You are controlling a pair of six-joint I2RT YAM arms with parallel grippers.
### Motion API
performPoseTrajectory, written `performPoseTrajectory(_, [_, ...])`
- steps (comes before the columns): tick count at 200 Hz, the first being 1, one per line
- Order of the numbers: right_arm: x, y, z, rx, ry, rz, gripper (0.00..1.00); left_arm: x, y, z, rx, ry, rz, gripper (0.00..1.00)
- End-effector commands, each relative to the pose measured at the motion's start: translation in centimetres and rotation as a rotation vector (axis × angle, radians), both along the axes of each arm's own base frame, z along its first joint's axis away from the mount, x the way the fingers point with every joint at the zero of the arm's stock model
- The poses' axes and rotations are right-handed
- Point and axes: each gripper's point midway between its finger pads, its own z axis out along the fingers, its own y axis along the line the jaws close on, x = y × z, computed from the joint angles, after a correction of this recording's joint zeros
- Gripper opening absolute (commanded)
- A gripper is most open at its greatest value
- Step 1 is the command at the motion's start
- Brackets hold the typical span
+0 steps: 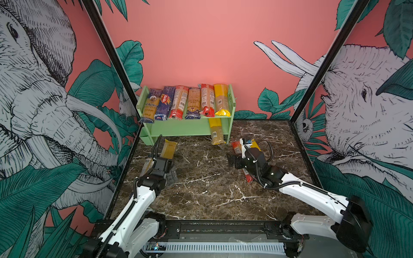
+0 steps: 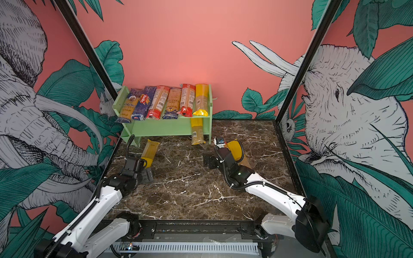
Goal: Place and organize the pasta boxes and bags onto the shelf
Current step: 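Stand the pack against the shelf's lower front and open the right gripper, then withdraw the right gripper while the left gripper lowers onto the STATIME pack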
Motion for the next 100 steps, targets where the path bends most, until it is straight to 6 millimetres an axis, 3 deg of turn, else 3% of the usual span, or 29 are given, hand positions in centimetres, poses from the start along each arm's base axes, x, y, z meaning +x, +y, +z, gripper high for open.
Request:
performPoseTrajectory(1, [-1.2, 0.3, -0.7, 0.042, 0.027, 0.039, 0.99, 2.5, -0.9, 0.4, -0.057, -0.029, -0.025, 0.99])
performPoseTrajectory(56, [-3.2, 0.5, -2.5, 0.071, 0.05, 0.123, 0.99, 5.7, -0.5, -1.7, -0.018, 0.018, 0.004, 0.99])
performPoseTrajectory(100, [-4.8, 2.3, -2.8, 0.107, 0.088, 0.249, 0.99, 7.0, 1.0, -2.1, 0.048, 0.043, 0.036, 0.99])
